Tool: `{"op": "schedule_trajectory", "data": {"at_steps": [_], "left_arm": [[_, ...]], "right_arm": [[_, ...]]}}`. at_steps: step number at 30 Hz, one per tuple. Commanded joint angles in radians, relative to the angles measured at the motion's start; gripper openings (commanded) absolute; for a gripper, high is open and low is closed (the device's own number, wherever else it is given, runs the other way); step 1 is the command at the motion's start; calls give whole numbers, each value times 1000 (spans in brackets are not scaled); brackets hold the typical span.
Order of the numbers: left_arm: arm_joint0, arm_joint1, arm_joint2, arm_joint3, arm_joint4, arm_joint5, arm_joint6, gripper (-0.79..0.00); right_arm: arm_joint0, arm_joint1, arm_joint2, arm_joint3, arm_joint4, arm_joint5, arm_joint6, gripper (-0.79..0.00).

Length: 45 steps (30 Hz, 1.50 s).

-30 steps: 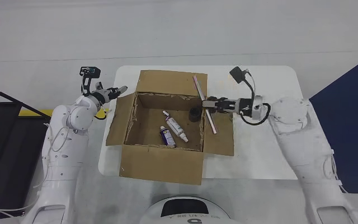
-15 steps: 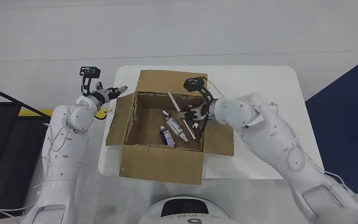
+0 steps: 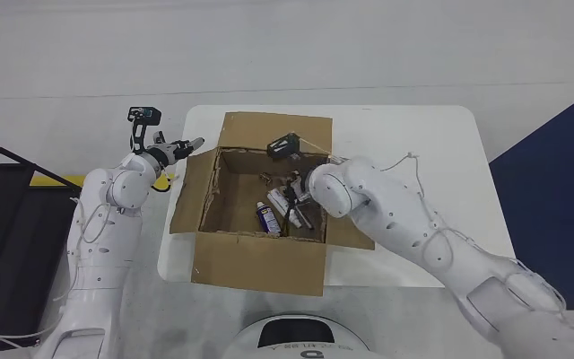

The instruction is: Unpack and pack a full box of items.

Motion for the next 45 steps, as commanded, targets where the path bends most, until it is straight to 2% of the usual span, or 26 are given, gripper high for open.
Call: {"op": "schedule_trajectory", "data": {"at_steps": [1, 5, 7, 9, 13, 14, 15, 16, 17, 21, 25, 27, 33, 39, 45], "left_arm": [[0, 0, 0, 0, 0, 0, 0, 0], [0, 0, 0, 0, 0, 0, 0, 0], [0, 0, 0, 0, 0, 0, 0, 0], [0, 0, 0, 0, 0, 0, 0, 0], [14, 4, 2, -6, 34, -19, 26, 0], [14, 7, -5, 1, 46, -24, 28, 0], [13, 10, -12, 7, 63, -32, 27, 0], [11, 15, -25, 16, 83, -41, 26, 0], [9, 19, -42, 29, 84, -51, 19, 0], [18, 41, -114, 63, 86, -157, -27, 0], [44, 65, -161, 112, 92, -349, -89, 0], [49, 72, -181, 164, 22, -438, -120, 0], [11, 90, -193, 309, -176, -610, -233, 0], [-10, 101, -152, 378, -164, -645, -249, 0], [-19, 106, -112, 423, -123, -638, -183, 0]], "right_arm": [[0, -1, 4, -12, -12, 2, 5, -459], [-16, 12, 45, -79, -69, -4, 25, -397], [-47, 30, 107, -132, -70, -15, 30, -292], [-100, 53, 209, -183, -28, -30, 21, -262], [-249, 102, 463, -266, 110, -121, 1, -311], [-289, 113, 531, -279, 136, -142, -10, -296], [-330, 123, 593, -290, 141, -158, -21, -249], [-371, 131, 652, -299, 132, -157, -38, -157], [-412, 138, 701, -305, 134, -152, -52, 0], [-514, 153, 839, -288, 186, -202, -82, 0], [-525, 155, 854, -278, 190, -207, -85, 0], [-525, 155, 854, -278, 190, -207, -85, 0], [-525, 155, 854, -278, 190, -207, -85, 0], [-525, 155, 854, -278, 190, -207, -85, 0], [-525, 155, 854, -278, 190, -207, -85, 0]]}}
